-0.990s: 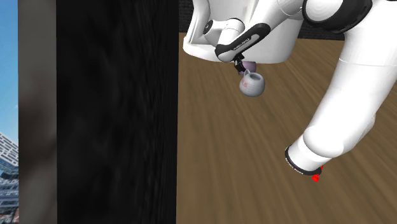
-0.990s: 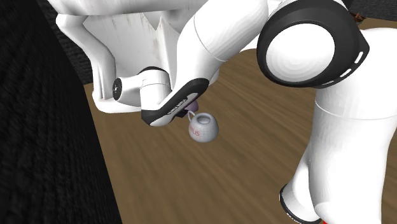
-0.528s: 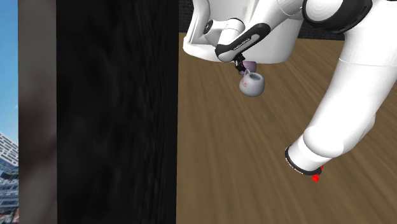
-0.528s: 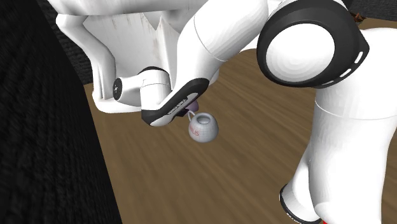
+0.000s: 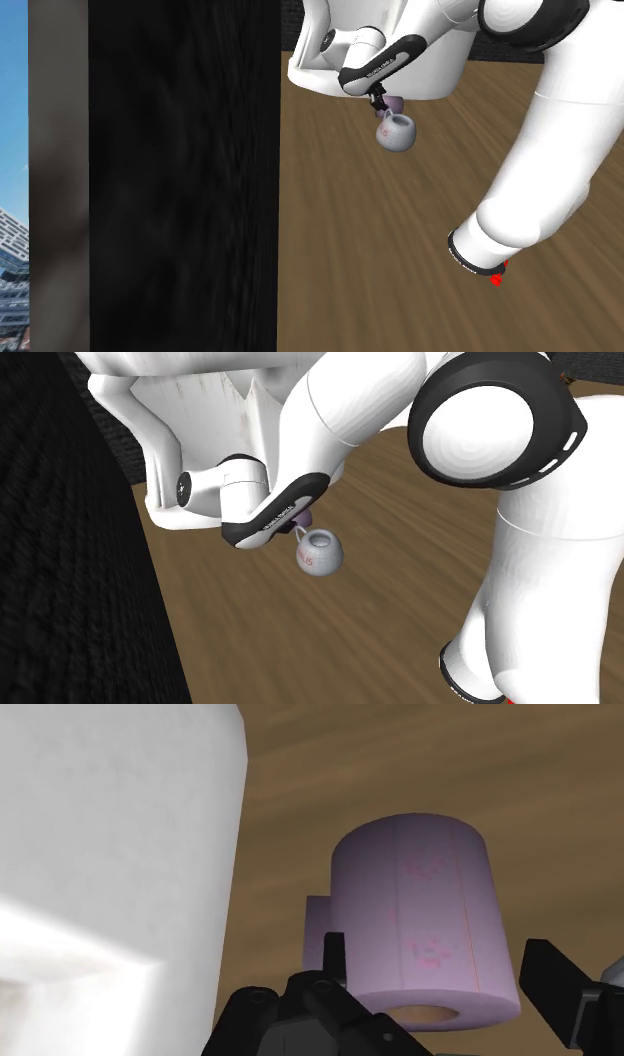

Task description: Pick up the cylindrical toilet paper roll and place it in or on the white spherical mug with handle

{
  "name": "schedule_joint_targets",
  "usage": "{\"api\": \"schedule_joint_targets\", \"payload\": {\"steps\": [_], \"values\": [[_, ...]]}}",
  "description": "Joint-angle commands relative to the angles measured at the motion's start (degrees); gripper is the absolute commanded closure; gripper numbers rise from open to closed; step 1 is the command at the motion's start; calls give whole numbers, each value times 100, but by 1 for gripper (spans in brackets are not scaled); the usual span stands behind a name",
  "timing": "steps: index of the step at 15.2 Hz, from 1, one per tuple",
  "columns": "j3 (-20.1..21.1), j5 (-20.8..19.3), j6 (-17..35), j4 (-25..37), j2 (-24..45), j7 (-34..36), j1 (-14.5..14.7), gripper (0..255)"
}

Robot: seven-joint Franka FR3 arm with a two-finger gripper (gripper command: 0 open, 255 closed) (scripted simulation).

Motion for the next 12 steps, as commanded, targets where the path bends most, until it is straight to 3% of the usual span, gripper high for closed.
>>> {"api": "schedule_joint_targets", "payload": {"steps": [1, 9, 10, 12], "values": [[7, 25, -70, 31, -68, -74, 5, 255], [24, 100, -316, 129, -325, -337, 17, 255], [24, 100, -316, 129, -325, -337, 17, 0], [89, 334, -594, 584, 132, -172, 118, 0]]}}
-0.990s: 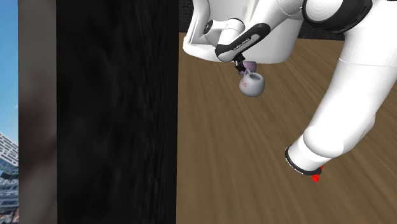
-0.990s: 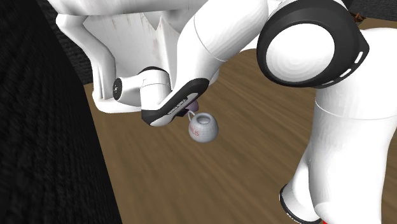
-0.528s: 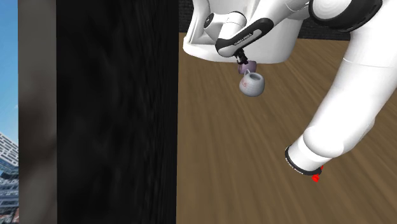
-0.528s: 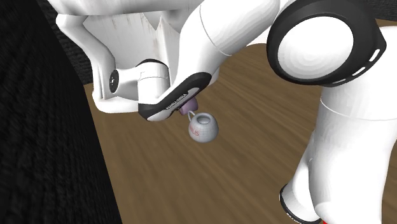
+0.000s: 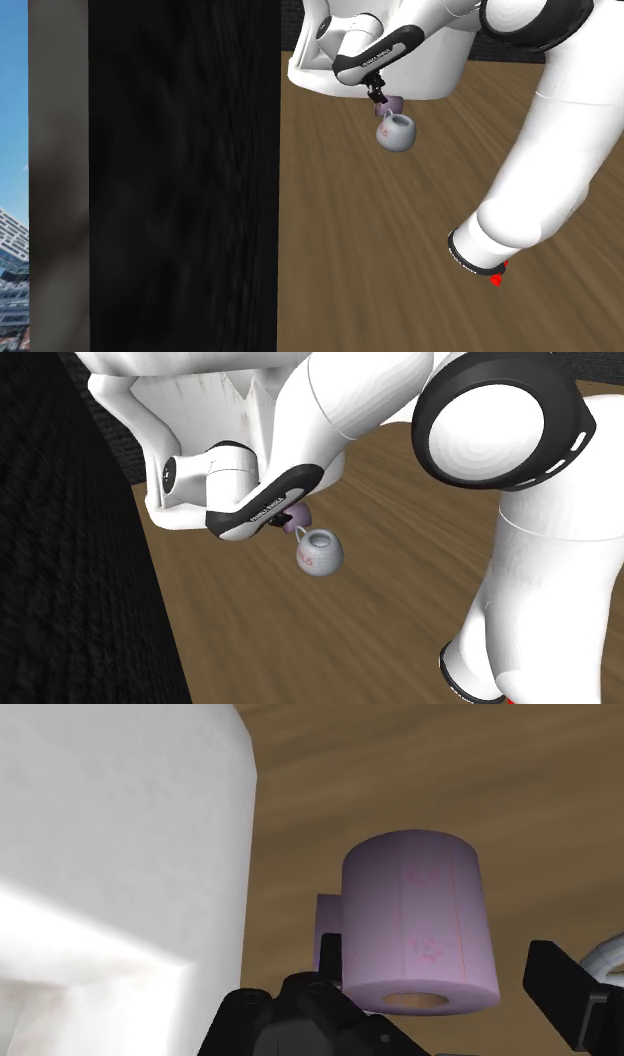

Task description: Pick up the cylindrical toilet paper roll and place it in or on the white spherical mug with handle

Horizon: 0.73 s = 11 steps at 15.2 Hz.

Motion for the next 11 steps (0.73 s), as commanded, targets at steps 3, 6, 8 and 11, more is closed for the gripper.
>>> {"api": "schedule_joint_targets", "payload": {"steps": [3, 6, 8, 11], "values": [[9, 120, -85, 237, 317, 122, 21, 0], [-44, 48, 99, 109, 339, 158, -57, 0], [-81, -3, 221, 31, 358, 183, -110, 0], [-91, -17, 255, 9, 364, 190, -125, 0]]}}
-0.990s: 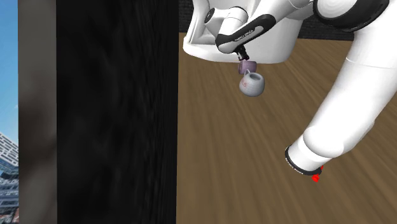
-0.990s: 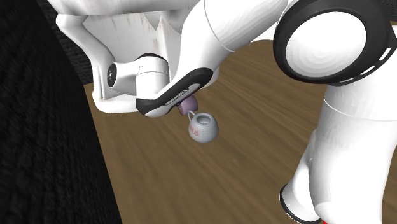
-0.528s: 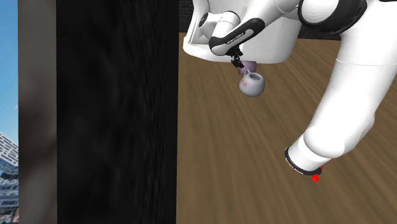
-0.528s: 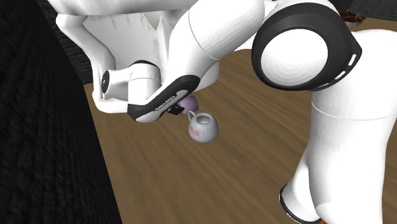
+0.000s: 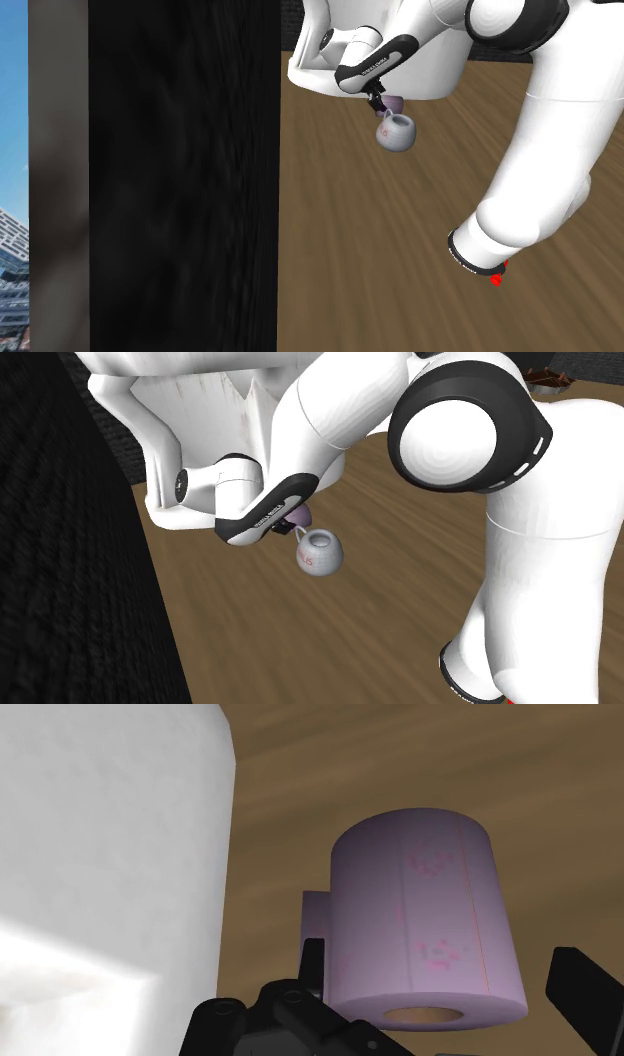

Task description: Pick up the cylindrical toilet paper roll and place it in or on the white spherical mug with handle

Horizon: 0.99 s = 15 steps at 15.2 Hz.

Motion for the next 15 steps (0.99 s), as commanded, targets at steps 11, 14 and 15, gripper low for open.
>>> {"api": "schedule_joint_targets", "payload": {"steps": [11, 14, 15], "values": [[-3, -5, 12, -13, -3, 4, -4, 255], [-2, -4, 11, -13, -5, 4, -3, 255], [-3, -5, 14, -12, -1, 4, -5, 255]]}}
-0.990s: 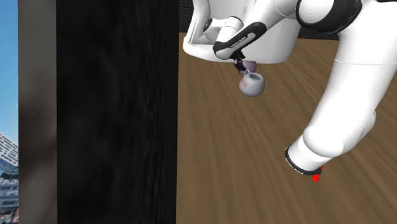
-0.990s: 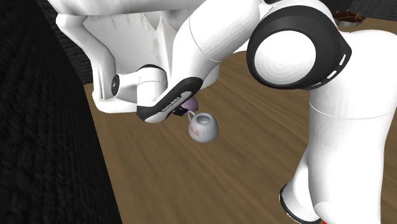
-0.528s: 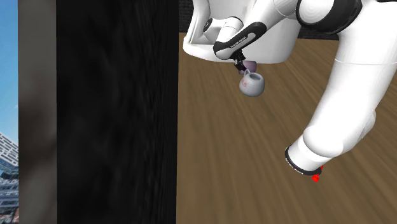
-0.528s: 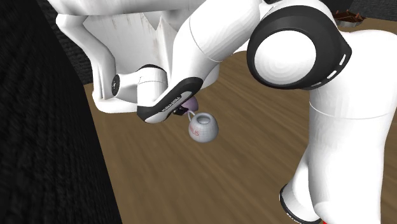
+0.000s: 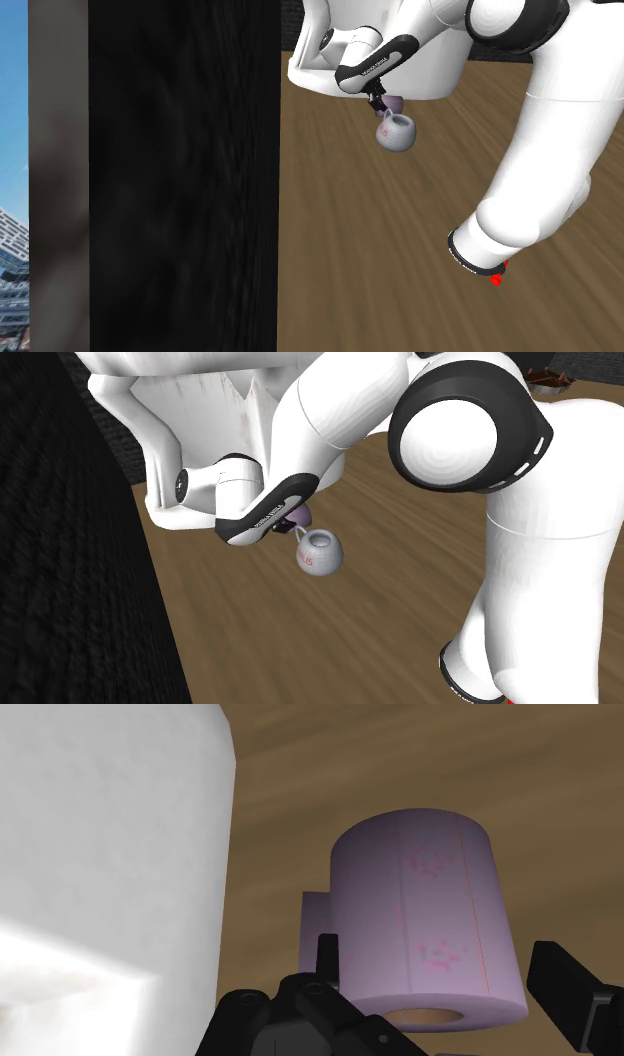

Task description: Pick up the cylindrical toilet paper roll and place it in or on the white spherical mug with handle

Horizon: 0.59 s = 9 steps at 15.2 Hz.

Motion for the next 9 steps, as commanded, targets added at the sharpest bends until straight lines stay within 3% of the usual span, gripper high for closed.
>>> {"api": "schedule_joint_targets", "payload": {"steps": [1, 9], "values": [[-1, 9, -37, 7, -43, -39, -1, 255], [17, 91, -372, 133, -379, -368, 20, 255]]}}
